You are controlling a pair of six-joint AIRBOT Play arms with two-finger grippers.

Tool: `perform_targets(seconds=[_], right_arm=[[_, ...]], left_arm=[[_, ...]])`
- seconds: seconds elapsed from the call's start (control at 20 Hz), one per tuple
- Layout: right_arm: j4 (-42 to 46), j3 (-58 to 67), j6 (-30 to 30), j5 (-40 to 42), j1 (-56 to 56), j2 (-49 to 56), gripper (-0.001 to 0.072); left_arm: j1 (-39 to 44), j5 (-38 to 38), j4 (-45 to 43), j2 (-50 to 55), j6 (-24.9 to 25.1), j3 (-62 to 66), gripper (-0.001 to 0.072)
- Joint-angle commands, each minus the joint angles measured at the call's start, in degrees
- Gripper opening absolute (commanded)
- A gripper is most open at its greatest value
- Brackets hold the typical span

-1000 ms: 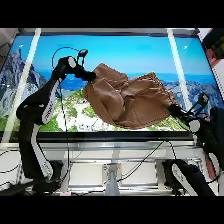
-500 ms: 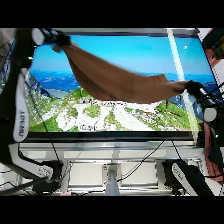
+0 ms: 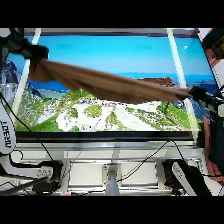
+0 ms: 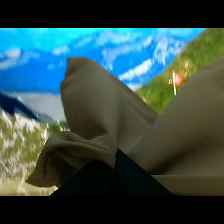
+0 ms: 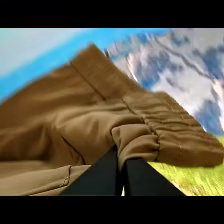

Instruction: Fold the clothes and pants, and hang the long-sleeved shirts on hangers.

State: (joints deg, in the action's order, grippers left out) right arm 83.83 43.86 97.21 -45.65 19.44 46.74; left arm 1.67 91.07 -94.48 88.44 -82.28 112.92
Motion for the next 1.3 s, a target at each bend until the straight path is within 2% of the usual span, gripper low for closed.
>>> perform_targets(seconds=[0.0, 0.45, 0.6, 0.8, 0.85, 0.9, 0.95, 1.0, 1.15, 1.25], right_arm=[[0.22, 0.11, -7.56, -16.65, 0.26, 0.04, 0.0044], [2.73, -6.36, -11.76, -33.35, 0.26, 0.09, 0.0044], [3.65, -7.8, -12.57, -36.63, 0.26, 0.09, 0.0044], [3.69, -8.04, -12.98, -39.06, 0.26, 0.09, 0.0046], [3.65, -8.02, -12.98, -38.49, 0.28, 0.09, 0.0108], [3.65, -8.02, -12.96, -37.92, 0.26, 0.09, 0.034], [3.67, -8.02, -12.98, -37.42, 0.26, 0.09, 0.0603], [3.72, -8.02, -12.98, -36.83, 0.26, 0.09, 0.0697], [3.89, -8.02, -13.03, -32.61, 0.26, 0.09, 0.0683], [5.35, -7.89, -14.67, -24.22, 0.26, 0.09, 0.0671]], left_arm=[[-0.11, 14.16, 0.2, -0.13, -0.33, -5.09, 0.0027], [-0.24, 15.08, -0.09, -0.68, 1.2, -42.12, 0.0027], [-0.24, 15.1, -0.07, -0.68, 1.38, -48.33, 0.0027], [-0.24, 15.06, -0.09, -0.57, 1.38, -50.07, 0.0028], [-0.24, 15.02, -0.09, -0.57, 1.33, -50.07, 0.0044], [-0.24, 14.78, -0.07, -0.57, 1.33, -50.07, 0.0125], [-0.24, 13.73, -0.04, -0.57, 1.31, -50.07, 0.0275], [-0.24, 12.41, -0.04, -0.57, 1.33, -50.07, 0.0338], [-0.24, 7.17, -0.04, -0.66, 1.75, -50.05, 0.0338], [-0.22, 2.14, -0.02, -1.81, 1.73, -50.05, 0.0332]])
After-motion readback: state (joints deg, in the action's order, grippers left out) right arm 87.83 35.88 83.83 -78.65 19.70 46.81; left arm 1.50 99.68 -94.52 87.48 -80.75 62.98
